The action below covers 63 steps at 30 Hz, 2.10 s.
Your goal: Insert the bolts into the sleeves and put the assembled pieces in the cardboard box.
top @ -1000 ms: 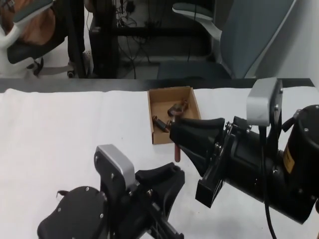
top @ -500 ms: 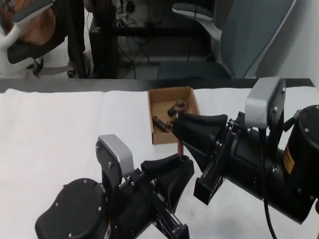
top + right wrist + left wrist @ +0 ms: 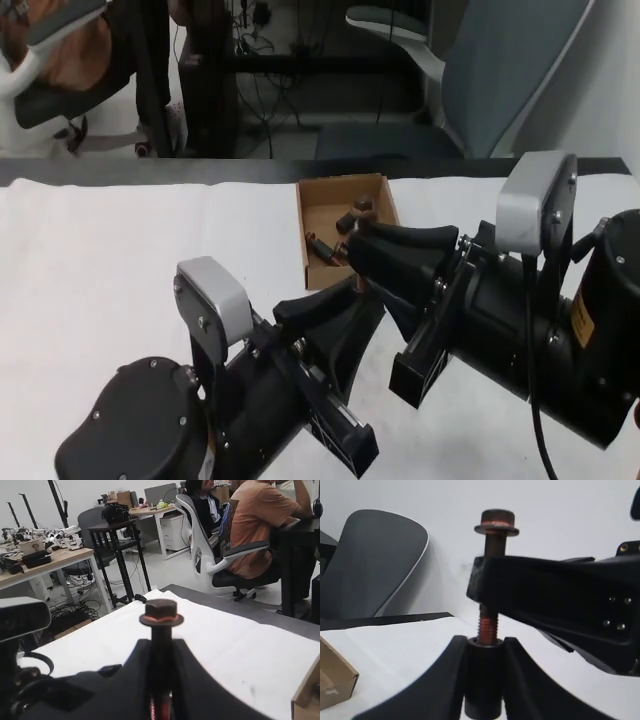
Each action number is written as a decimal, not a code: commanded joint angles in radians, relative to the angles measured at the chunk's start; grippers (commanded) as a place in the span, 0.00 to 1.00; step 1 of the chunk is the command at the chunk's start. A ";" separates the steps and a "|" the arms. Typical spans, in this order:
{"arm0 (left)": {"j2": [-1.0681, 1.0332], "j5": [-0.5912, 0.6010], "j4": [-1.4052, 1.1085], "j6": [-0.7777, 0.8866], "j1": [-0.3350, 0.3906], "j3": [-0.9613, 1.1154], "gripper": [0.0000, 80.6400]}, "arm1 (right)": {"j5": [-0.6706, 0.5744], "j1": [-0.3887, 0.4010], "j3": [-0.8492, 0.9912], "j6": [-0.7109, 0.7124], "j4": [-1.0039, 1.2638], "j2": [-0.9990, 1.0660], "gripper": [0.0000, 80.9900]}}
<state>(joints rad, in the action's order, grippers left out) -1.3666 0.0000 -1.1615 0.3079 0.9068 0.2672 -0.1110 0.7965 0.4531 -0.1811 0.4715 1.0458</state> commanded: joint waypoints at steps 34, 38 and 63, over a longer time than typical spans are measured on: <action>-0.162 0.260 0.719 -0.212 -0.259 0.498 0.02 | 0.338 0.001 0.050 -0.227 -1.010 -0.388 0.86; -0.327 0.299 0.822 -0.209 -0.304 0.708 0.02 | 0.310 0.001 0.050 -0.246 -1.088 -0.388 0.86; -0.242 0.343 0.956 -0.200 -0.420 0.929 0.01 | 0.326 0.001 0.050 -0.027 -0.952 -0.502 0.00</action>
<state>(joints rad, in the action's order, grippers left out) -1.7279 0.3174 -0.1955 0.1799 0.4855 1.2382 0.1587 0.7957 0.4937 -0.2715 -0.5174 0.5858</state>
